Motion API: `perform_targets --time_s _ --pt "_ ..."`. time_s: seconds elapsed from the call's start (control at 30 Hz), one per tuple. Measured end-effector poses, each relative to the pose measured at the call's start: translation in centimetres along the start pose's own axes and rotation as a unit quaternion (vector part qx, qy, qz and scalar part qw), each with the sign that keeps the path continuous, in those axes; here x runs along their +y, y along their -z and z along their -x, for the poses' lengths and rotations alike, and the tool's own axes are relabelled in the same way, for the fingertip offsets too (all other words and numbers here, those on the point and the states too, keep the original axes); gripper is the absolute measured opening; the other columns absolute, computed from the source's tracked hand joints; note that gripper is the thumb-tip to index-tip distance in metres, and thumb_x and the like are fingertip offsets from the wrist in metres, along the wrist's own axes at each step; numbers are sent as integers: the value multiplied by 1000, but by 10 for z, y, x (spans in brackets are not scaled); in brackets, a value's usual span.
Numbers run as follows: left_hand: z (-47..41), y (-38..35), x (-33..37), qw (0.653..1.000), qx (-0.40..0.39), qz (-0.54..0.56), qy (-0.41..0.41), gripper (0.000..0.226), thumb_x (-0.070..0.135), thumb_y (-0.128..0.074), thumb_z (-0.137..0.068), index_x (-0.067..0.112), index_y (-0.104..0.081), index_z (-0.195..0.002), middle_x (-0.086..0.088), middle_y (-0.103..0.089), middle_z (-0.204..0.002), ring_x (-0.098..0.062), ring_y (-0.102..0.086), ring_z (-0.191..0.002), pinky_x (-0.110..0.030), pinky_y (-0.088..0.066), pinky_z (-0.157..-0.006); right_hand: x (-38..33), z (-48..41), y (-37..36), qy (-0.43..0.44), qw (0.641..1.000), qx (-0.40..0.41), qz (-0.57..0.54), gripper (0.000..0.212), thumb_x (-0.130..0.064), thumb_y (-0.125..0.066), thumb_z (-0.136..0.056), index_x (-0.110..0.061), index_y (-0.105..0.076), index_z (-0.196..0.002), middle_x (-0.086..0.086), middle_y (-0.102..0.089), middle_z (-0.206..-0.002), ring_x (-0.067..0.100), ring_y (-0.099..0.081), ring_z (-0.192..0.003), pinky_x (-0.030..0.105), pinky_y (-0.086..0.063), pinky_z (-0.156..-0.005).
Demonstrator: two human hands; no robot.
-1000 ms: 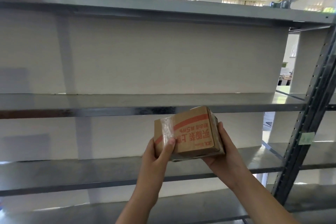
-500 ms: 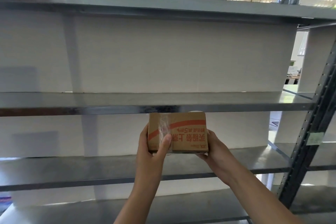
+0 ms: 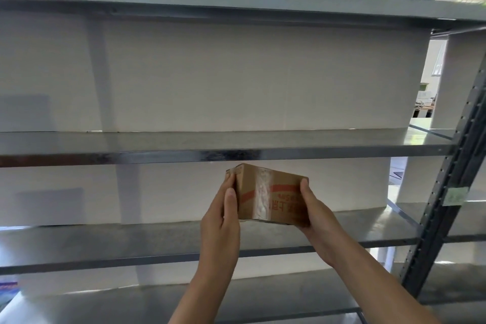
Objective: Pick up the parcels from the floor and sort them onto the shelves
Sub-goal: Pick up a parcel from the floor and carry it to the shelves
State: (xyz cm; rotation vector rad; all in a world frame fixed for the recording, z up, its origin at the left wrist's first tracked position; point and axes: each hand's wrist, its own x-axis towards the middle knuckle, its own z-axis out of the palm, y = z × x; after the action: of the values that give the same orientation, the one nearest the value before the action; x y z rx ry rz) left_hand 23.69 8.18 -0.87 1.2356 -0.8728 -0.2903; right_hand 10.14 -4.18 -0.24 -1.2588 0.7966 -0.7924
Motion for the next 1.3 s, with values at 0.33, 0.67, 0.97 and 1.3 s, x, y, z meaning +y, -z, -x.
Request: perform_targets --time_s 0.33,0.67,0.97,1.3 --pt "-9 7 5 998 -22 -28 59 62 47 -71 -84 32 -54 -142 9 -55 -148 -11 -51 -134 -33 -45 -111 5 -8 24 25 994 -23 -106 51 -50 -33 -105 -20 -62 -134 4 -74 -125 18 -68 -119 35 -50 -101" --pt "-6 -2 2 981 -130 76 119 67 70 -77 -65 27 -71 -116 9 -80 -106 -5 -73 -101 -21 -57 -85 3 -9 23 30 998 -39 -38 50 -60 -39 -96 -31 -60 -131 5 -69 -130 18 -67 -118 35 -61 -89" --pt "1 -12 -1 994 -85 29 55 50 54 -80 -71 35 -67 -115 19 -77 -107 2 -72 -96 -9 -55 -73 -15 -1 0 15 987 -3 160 76 -72 -17 -96 -26 -40 -152 4 -34 -159 25 -35 -145 48 -25 -123" --pt "4 -20 -20 992 -107 -39 -60 92 15 -91 -74 37 -39 -148 25 -57 -136 -5 -55 -131 -31 -57 -99 -7 2 14 61 996 -62 -4 37 -42 -39 -108 -37 -74 -117 -2 -76 -122 16 -72 -111 38 -56 -96"
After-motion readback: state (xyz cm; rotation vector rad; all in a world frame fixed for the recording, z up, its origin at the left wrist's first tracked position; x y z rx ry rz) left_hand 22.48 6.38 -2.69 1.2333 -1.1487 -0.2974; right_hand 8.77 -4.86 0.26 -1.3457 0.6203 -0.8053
